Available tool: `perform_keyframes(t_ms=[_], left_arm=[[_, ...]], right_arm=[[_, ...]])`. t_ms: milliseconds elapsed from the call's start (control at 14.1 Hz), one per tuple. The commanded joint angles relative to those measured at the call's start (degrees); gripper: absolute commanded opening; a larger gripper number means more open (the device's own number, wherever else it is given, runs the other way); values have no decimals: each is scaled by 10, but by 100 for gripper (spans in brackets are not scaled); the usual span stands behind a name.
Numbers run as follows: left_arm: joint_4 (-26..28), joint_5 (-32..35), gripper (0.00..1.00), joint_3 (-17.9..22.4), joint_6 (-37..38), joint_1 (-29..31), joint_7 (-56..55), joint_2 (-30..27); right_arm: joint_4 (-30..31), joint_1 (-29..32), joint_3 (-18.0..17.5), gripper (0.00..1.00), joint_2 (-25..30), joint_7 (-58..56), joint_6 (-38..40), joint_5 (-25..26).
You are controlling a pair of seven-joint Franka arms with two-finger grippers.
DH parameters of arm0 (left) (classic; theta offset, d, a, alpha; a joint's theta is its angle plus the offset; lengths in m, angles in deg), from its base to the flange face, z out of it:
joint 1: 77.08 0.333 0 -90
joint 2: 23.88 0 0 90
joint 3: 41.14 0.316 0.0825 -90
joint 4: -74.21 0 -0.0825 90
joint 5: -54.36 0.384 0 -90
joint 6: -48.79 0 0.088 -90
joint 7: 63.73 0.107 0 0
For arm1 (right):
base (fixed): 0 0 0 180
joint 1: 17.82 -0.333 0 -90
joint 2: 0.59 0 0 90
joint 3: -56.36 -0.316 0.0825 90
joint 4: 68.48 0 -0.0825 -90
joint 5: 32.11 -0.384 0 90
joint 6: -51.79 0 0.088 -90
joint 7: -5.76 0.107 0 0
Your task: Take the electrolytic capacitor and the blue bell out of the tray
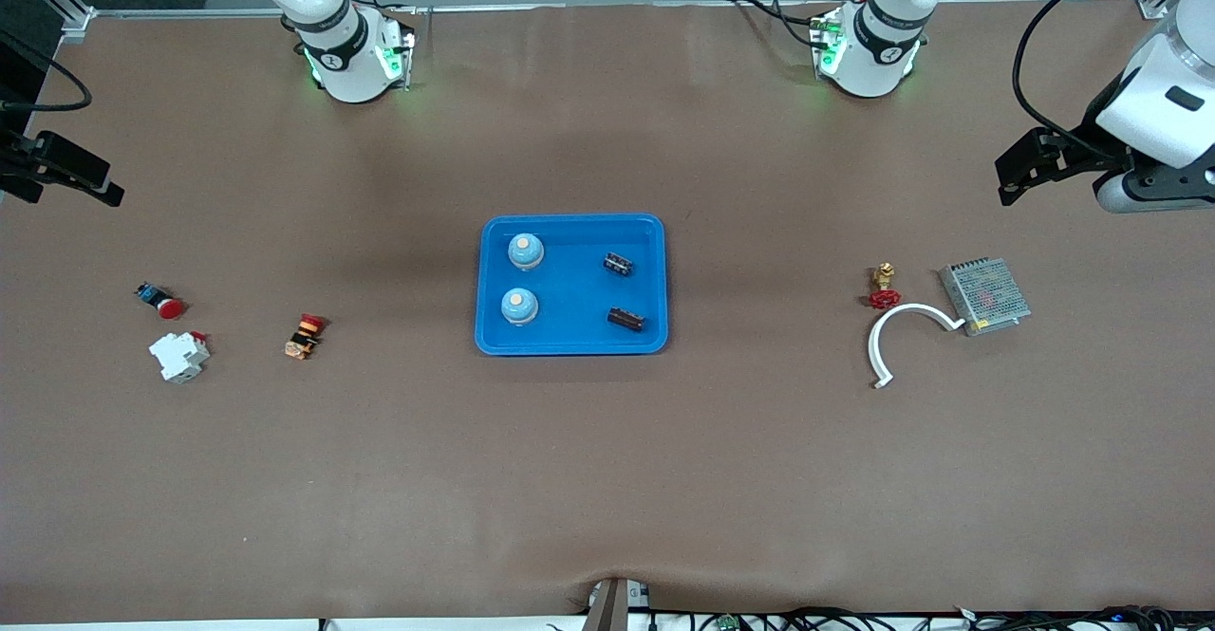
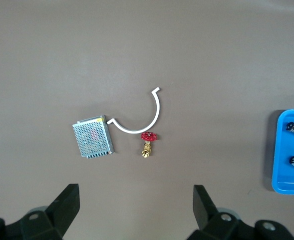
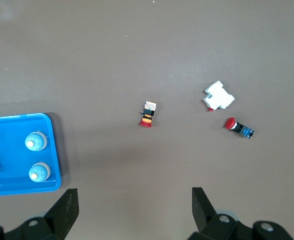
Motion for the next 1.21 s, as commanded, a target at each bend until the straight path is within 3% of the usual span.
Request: perform_keyframes(t_ms=[0, 355, 852, 1136], left_arm=[[-2, -4, 100, -2, 0, 5, 13, -5], [-2, -10, 100, 0, 0, 6, 16, -1], [-2, -10, 100, 0, 0, 5, 12, 0], [-1, -11, 100, 0, 0, 5, 16, 1]], right_arm=[[4, 16, -5, 100, 10, -4, 5, 2], [5, 7, -10, 100, 8, -4, 1, 62], [11, 1, -11, 100, 5, 4, 1, 55], [57, -2, -11, 100, 5, 10, -26, 49]])
